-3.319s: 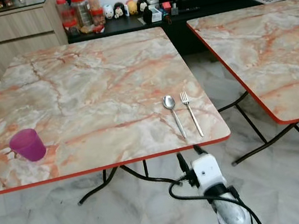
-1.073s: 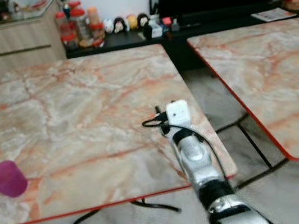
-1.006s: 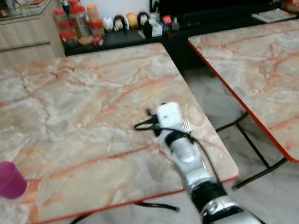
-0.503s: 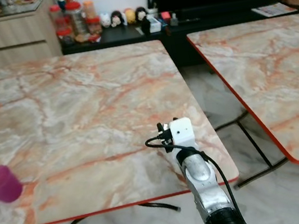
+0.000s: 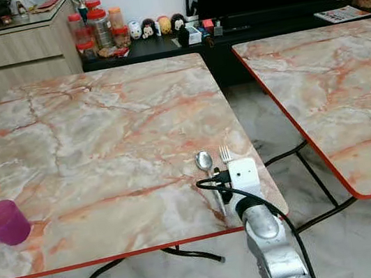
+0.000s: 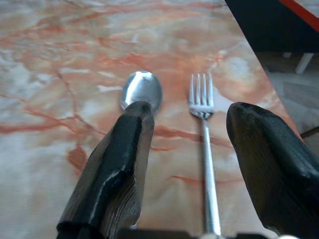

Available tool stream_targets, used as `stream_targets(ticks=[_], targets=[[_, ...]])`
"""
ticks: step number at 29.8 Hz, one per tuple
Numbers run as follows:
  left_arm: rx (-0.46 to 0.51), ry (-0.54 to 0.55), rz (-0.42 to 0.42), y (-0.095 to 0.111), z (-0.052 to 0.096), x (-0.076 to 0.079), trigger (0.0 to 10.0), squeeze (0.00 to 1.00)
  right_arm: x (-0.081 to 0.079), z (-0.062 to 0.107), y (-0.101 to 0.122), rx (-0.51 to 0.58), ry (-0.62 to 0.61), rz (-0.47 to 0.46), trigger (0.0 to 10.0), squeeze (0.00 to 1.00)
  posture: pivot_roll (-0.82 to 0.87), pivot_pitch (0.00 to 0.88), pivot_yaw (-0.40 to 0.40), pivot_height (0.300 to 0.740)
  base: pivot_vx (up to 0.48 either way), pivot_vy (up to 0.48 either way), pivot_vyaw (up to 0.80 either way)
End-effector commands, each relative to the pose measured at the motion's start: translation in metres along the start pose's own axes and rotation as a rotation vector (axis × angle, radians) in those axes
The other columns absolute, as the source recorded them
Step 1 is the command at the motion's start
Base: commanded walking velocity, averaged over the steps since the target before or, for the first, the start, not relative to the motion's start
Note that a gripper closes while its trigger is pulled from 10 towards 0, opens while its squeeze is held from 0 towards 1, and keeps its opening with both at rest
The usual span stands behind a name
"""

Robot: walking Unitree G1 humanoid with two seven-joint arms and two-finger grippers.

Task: Setting the table

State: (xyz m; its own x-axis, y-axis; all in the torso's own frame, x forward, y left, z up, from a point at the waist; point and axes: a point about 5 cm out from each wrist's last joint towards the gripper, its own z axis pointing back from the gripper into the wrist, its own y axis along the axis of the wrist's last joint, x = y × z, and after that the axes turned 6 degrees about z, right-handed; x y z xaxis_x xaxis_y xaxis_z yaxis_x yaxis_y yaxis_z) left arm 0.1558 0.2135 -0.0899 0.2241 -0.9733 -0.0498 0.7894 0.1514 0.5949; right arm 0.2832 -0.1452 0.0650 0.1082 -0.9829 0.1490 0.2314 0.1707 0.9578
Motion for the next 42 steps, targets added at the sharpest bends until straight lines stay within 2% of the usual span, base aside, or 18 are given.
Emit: stream_targets(ticks=[1, 9, 20, 21, 25, 26, 27, 42], targets=[[-0.006, -0.009, -0.011, 0.002, -0.001, 0.001, 10.0, 0.0, 0.004, -0.002, 0.004, -0.006, -0.013, 0.004, 10.0, 0.0, -0.03, 0.0, -0.006, 0.732, 0.0, 0.0, 0.0], [0.006, 0.012, -0.012, 0.003, -0.001, 0.0, 10.0, 0.0, 0.001, -0.013, 0.015, 0.004, 0.034, 0.003, 10.0, 0.0, -0.03, 0.0, -0.009, 0.732, 0.0, 0.0, 0.0], [0.006, 0.002, -0.005, 0.005, -0.002, 0.002, 10.0, 0.0, -0.006, -0.019, 0.009, -0.025, 0.063, 0.026, 10.0, 0.0, -0.02, 0.0, -0.014, 0.732, 0.0, 0.0, 0.0], [0.005, 0.003, -0.004, 0.006, -0.002, 0.002, 10.0, 0.0, -0.01, -0.02, 0.007, -0.03, 0.08, 0.012, 10.0, 1.0, -0.02, 0.0, -0.01, 0.732, 0.0, 0.0, 0.0], [0.005, 0.003, -0.005, 0.006, -0.002, 0.002, 10.0, 0.0, -0.012, -0.021, 0.007, -0.032, 0.084, 0.009, 10.0, 1.0, -0.02, 0.0, -0.009, 0.732, 0.0, 0.0, 0.0], [0.004, 0.004, -0.005, 0.006, -0.002, 0.002, 10.0, 0.0, -0.013, -0.022, 0.005, -0.048, 0.087, 0.022, 10.0, 0.13, -0.02, 0.0, -0.011, 0.732, 0.0, 0.0, 0.0], [0.004, 0.005, -0.004, 0.006, -0.002, 0.002, 10.0, 0.0, -0.013, -0.022, 0.003, -0.059, 0.091, 0.026, 10.0, 0.0, -0.02, 0.0, -0.011, 0.732, 0.0, 0.0, 0.0], [0.004, 0.007, 0.002, 0.005, -0.002, 0.003, 10.0, 0.0, -0.027, -0.034, 0.004, -0.072, 0.155, 0.047, 10.0, 0.0, 0.0, 0.0, -0.015, 0.732, 0.0, 0.0, 0.0]])
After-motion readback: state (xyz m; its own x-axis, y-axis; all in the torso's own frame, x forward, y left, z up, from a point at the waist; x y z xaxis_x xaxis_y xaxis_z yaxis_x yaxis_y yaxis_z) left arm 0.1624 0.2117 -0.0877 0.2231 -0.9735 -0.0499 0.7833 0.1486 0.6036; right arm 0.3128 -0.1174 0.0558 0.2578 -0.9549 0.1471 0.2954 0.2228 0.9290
